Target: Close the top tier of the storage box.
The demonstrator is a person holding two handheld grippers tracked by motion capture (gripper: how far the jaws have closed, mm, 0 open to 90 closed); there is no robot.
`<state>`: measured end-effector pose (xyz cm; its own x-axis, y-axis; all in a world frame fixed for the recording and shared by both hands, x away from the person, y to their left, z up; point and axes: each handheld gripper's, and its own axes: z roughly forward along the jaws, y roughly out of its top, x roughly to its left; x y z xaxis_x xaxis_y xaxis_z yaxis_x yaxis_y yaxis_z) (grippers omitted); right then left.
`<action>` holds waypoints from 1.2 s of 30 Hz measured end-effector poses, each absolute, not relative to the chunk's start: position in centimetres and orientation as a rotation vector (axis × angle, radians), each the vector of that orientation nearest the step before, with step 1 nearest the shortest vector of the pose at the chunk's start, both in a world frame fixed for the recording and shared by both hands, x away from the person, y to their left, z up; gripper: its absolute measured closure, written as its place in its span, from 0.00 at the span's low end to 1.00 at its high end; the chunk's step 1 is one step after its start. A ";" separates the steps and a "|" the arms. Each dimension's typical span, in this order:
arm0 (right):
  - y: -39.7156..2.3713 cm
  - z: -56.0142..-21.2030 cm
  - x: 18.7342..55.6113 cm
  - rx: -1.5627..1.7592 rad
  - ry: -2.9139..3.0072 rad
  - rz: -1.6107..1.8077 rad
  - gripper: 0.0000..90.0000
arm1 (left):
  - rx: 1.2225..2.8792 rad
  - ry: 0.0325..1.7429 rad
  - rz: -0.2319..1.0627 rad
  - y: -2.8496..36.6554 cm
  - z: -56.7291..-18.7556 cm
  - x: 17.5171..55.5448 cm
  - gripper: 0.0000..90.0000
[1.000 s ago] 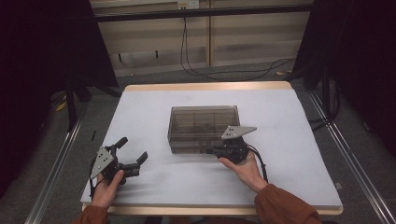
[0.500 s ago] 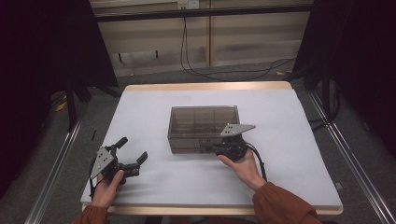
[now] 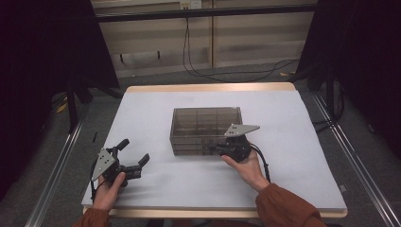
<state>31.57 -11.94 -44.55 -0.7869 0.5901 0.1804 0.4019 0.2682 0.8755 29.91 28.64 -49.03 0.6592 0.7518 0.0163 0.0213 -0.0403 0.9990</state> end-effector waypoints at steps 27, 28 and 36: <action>-13.7 -43.7 29.3 0.901 2.435 1.571 0.64 | 1.516 0.664 0.668 28.7 -49.0 29.9 0.01; -14.3 -43.6 29.0 0.908 2.438 1.568 0.59 | 1.517 0.663 0.670 28.6 -49.0 29.9 0.01; -17.2 -42.6 27.2 0.985 2.356 1.529 0.35 | 1.515 0.663 0.669 28.6 -49.0 29.9 0.01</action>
